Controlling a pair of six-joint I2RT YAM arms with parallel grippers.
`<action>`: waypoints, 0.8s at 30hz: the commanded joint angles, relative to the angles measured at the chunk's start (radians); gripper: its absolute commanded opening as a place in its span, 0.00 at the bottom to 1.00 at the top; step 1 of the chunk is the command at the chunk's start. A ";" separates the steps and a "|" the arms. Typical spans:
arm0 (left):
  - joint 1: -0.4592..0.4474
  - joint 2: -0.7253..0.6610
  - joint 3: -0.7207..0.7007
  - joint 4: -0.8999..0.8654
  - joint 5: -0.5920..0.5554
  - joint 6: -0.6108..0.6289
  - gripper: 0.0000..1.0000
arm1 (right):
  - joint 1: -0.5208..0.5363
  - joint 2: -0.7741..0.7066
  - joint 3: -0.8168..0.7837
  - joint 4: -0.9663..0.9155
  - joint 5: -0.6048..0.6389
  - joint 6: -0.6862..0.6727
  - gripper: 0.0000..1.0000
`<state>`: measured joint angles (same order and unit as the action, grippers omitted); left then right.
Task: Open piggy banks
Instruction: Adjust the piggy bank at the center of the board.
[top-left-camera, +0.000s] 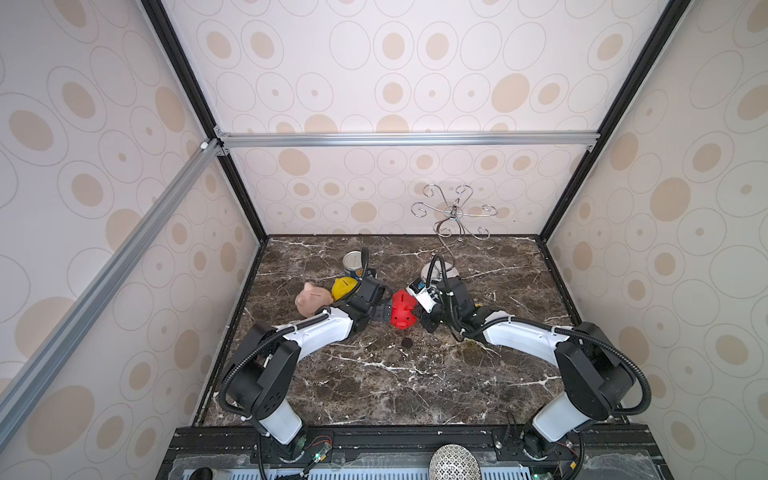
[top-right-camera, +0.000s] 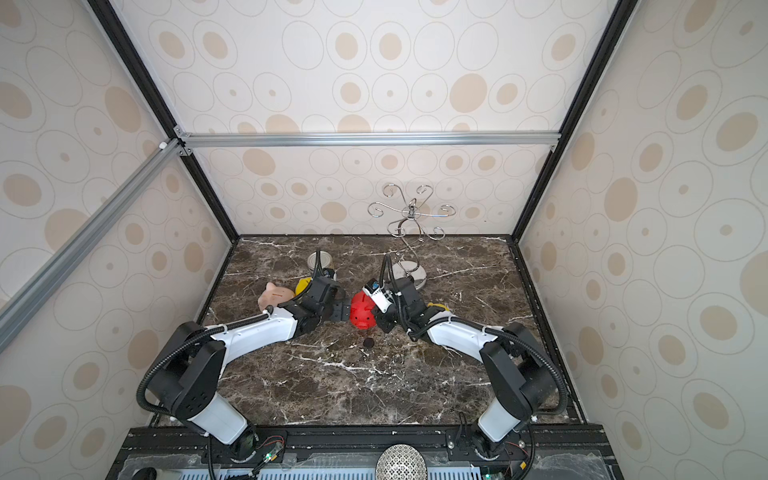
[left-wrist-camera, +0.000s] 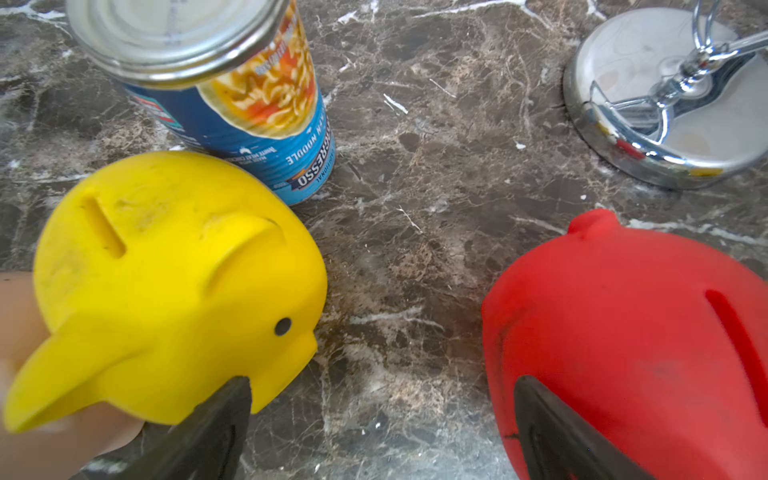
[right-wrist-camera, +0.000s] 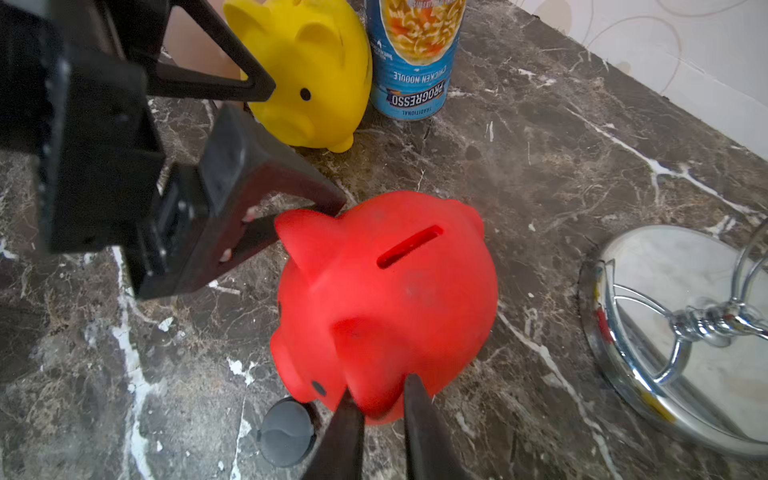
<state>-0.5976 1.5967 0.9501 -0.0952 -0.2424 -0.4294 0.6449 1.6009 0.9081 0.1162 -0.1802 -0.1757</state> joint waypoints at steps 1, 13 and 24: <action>-0.005 -0.080 0.007 -0.013 0.017 -0.012 0.98 | 0.016 -0.024 0.011 -0.019 0.027 0.002 0.26; -0.005 -0.294 -0.064 0.055 0.173 0.001 0.99 | 0.023 -0.122 0.007 -0.150 0.168 0.107 0.46; -0.006 -0.540 -0.256 0.201 0.257 -0.070 1.00 | 0.028 -0.153 0.052 -0.361 0.288 0.295 0.63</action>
<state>-0.5991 1.1019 0.7254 0.0326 -0.0116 -0.4610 0.6624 1.4677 0.9207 -0.1165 0.0574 0.0406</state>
